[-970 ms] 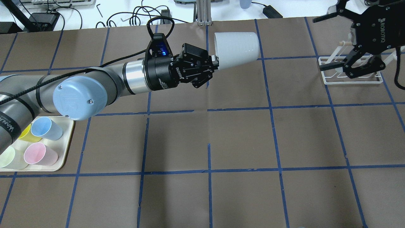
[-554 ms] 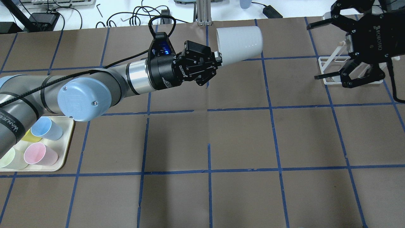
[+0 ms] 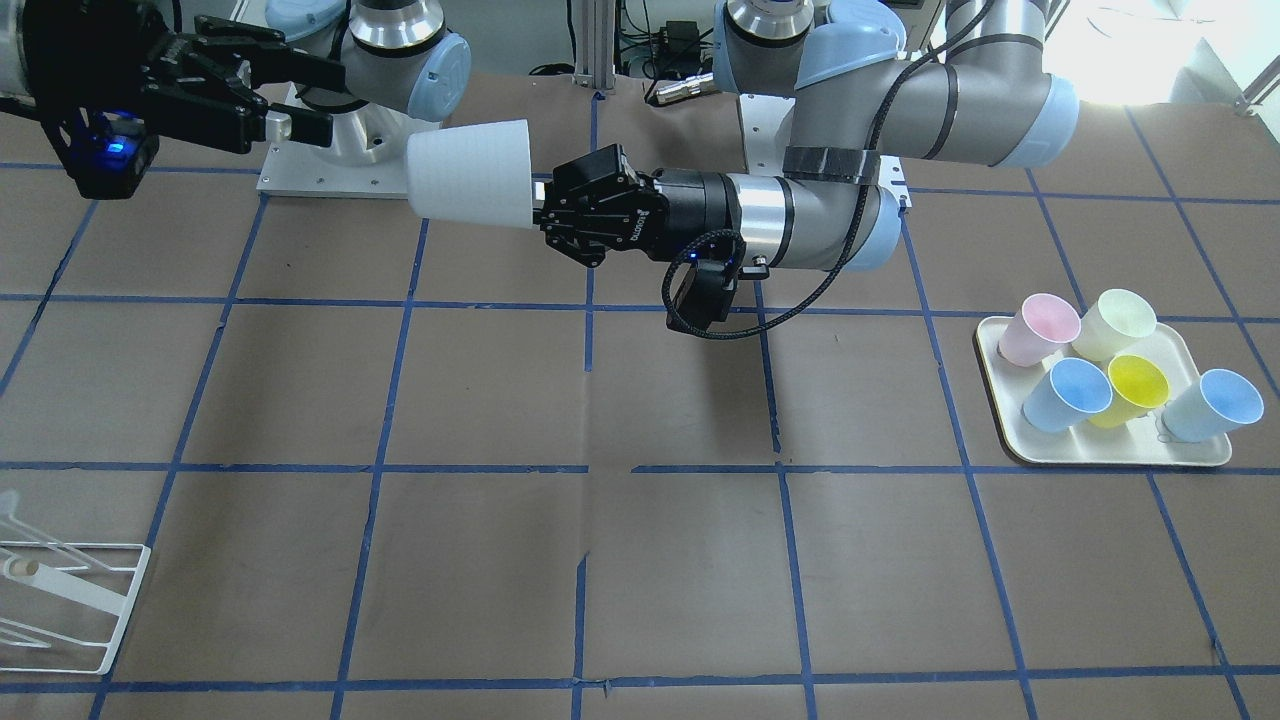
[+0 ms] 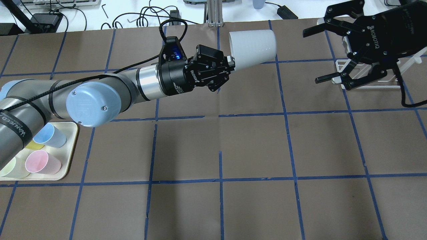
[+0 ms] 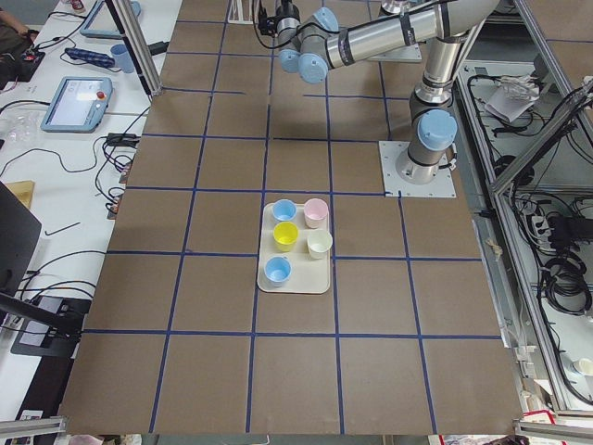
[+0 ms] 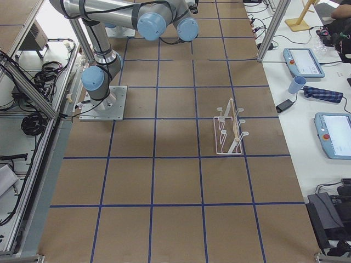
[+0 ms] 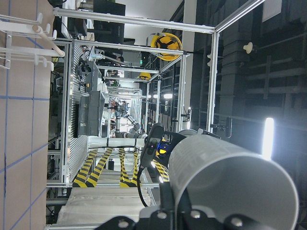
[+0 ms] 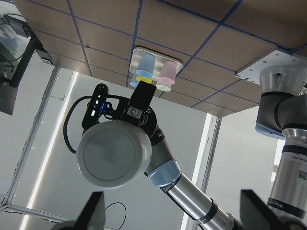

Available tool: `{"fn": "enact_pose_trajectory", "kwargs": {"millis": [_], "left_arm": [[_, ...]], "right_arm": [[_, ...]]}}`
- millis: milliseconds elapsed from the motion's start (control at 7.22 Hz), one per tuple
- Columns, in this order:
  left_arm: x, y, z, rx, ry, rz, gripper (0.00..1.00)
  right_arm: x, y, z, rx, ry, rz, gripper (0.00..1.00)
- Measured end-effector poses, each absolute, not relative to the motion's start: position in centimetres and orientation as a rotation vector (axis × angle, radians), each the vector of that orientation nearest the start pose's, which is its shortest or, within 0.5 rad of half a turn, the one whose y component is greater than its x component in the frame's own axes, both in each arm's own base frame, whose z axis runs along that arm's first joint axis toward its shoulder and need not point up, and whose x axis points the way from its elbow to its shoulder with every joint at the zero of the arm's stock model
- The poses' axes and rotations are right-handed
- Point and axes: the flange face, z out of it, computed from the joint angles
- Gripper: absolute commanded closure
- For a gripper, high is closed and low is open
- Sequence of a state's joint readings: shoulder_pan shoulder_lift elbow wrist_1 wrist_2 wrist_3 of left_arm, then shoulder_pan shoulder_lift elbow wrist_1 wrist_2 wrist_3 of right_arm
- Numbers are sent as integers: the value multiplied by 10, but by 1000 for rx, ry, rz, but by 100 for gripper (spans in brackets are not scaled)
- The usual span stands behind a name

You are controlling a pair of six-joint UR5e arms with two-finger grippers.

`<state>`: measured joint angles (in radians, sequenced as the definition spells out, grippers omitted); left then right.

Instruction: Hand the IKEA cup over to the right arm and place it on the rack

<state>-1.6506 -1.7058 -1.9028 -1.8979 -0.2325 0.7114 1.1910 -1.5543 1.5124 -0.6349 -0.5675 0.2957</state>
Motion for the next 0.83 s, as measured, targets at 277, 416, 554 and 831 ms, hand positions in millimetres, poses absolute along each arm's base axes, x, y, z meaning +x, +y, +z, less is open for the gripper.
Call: {"fn": "enact_pose_trajectory", "kwargs": {"millis": [277, 416, 554, 831], "left_arm": [[-269, -474, 351, 132, -1403, -11, 100], [-270, -474, 351, 132, -1403, -12, 100], [-270, -474, 351, 132, -1403, -12, 100], [-270, -474, 351, 132, -1403, -12, 100]], "right_arm": [[52, -497, 482, 1155, 1660, 871, 0], [54, -505, 480, 1157, 1631, 862, 0], [59, -509, 480, 1150, 1616, 862, 0], [90, -510, 480, 1114, 1616, 887, 0]]}}
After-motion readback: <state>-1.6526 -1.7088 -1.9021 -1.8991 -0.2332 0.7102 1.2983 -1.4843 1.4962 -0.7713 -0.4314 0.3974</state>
